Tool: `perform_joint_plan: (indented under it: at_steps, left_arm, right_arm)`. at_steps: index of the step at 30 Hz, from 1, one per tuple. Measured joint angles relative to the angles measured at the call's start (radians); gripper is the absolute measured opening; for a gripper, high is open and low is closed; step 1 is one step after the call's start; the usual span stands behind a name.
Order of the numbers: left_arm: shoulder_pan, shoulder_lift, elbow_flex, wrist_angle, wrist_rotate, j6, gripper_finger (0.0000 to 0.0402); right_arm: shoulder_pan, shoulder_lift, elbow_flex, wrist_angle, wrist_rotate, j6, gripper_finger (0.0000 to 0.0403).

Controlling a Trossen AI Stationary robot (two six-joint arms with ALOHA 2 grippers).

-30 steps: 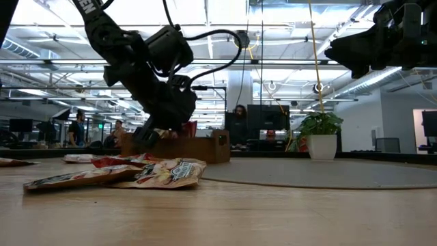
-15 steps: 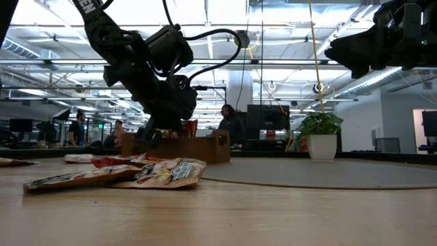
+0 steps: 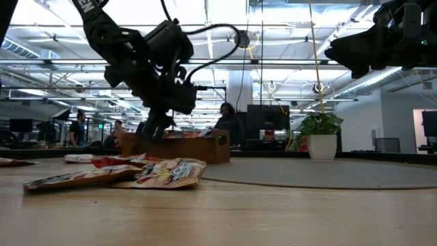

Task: Pick & Place Tea
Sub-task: Put the red tea bag into the middle section of the wooden organizer

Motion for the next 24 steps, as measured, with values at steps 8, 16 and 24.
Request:
perform_joint_plan:
  at_steps: [8,16,24]
  left_arm:
    - [-0.052,-0.001,0.0,0.206,-0.122,0.099,0.018]
    - [-0.1,-0.123,0.027,0.174,-0.166,-0.001,0.0104]
    - [-0.028,-0.269,0.255,-0.641,0.542,-0.755,0.0005]
  right_arm:
    - [0.0,0.0,0.0,0.0,0.0,0.0,0.0155]
    - [0.0,-0.001,0.0,0.0,0.0,0.0,0.0155]
    - [0.0,0.0,0.0,0.0,0.0,0.0,0.0155]
